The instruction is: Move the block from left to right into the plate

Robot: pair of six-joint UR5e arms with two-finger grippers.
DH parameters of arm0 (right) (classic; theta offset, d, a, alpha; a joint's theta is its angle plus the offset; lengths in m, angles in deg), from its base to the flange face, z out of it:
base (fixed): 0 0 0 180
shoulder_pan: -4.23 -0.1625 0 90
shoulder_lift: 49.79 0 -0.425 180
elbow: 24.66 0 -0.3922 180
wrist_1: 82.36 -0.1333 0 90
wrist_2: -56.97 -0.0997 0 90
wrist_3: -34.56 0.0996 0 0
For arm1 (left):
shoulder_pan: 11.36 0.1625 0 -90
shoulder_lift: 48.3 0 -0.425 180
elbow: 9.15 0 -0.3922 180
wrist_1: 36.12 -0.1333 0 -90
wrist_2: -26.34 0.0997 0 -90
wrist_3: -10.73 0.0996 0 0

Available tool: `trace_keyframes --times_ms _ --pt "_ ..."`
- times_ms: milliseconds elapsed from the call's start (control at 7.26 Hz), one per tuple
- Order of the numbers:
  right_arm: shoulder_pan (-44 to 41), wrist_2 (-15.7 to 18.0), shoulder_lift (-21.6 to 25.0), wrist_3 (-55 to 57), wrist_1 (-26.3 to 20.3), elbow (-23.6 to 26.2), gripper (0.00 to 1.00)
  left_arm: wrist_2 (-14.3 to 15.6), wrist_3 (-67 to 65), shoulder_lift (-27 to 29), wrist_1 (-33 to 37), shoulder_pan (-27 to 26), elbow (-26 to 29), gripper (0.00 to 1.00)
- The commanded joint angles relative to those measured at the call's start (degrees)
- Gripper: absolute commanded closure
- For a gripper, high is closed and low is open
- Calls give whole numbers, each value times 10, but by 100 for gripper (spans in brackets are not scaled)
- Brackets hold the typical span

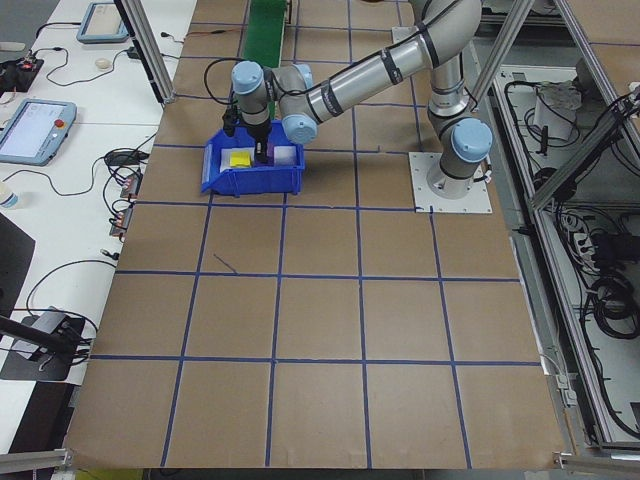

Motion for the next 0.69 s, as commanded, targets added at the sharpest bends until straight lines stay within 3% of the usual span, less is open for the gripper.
trace_keyframes --times_ms 0,276,551 --pt "0 0 0 1 0 0 0 -6 -40 -40 80 -20 57 64" --pt "0 0 0 1 0 0 0 1 -120 -30 24 -128 69 64" --pt "0 0 0 1 0 0 0 0 -154 9 -25 -177 70 64"
